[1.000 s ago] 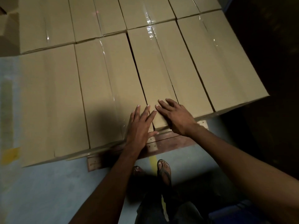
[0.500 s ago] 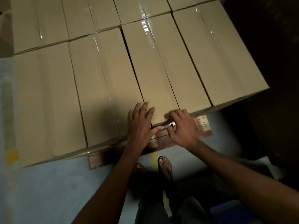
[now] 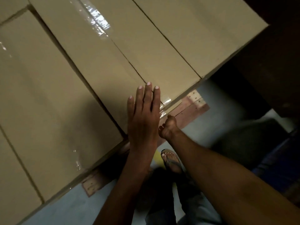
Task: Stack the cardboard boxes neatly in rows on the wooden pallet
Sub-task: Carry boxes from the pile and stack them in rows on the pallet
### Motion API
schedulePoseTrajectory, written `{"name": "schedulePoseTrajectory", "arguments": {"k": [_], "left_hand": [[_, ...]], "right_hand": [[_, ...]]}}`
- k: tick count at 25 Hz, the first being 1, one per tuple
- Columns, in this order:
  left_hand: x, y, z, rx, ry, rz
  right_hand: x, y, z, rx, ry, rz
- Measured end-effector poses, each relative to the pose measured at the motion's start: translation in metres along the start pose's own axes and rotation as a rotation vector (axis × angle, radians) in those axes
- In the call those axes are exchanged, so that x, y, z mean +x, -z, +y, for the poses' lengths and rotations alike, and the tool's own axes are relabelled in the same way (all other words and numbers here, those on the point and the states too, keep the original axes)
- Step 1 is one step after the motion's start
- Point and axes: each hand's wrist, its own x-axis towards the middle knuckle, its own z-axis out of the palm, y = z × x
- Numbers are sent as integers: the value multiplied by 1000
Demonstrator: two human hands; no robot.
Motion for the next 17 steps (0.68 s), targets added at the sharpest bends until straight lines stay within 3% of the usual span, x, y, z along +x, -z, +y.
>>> {"name": "schedulePoseTrajectory", "arguments": {"k": [5,11,17], "left_hand": [[0,0,-17,-8,-10,56],[2,1,-24,-67,-26,102],[4,2,-24,-109,-42,152]], "right_hand": [[13,-6,2,85,-16,-38],[37,-22,-10,401,-40,-151],[36,-33,-20,290,-10,-168]]}}
